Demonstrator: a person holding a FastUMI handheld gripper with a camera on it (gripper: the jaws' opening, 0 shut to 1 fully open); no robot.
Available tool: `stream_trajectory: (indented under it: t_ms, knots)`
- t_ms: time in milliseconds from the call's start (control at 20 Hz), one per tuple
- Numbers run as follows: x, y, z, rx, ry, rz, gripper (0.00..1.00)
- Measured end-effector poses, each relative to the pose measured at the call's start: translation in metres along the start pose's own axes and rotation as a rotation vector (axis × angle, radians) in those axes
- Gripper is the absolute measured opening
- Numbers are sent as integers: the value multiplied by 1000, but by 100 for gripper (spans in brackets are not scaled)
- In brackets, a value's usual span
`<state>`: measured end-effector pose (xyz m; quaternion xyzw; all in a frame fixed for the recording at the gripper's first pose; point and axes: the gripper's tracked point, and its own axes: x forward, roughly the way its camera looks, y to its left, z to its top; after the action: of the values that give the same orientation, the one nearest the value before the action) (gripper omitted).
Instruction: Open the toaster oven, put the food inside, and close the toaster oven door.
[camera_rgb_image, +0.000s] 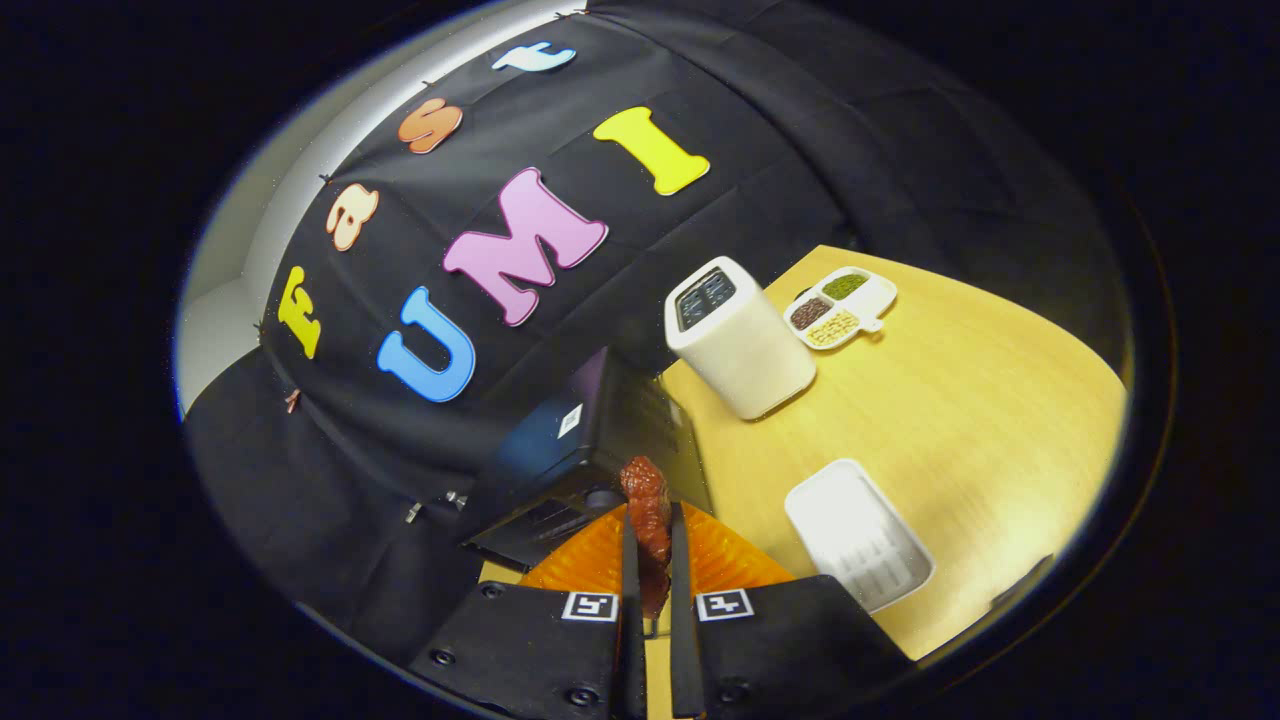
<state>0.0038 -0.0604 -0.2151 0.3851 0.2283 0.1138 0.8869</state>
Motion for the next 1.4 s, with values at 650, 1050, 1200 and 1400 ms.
stream_trajectory:
  t_ms: [650, 1050, 1200, 1400]
  knots:
    - [93, 136, -141, 36, 103, 86, 14]
    - [164, 142, -163, 108, 80, 91, 14]
    - [184, 133, -157, 140, 49, 76, 14]
    - [206, 114, -149, 174, 19, 19, 14]
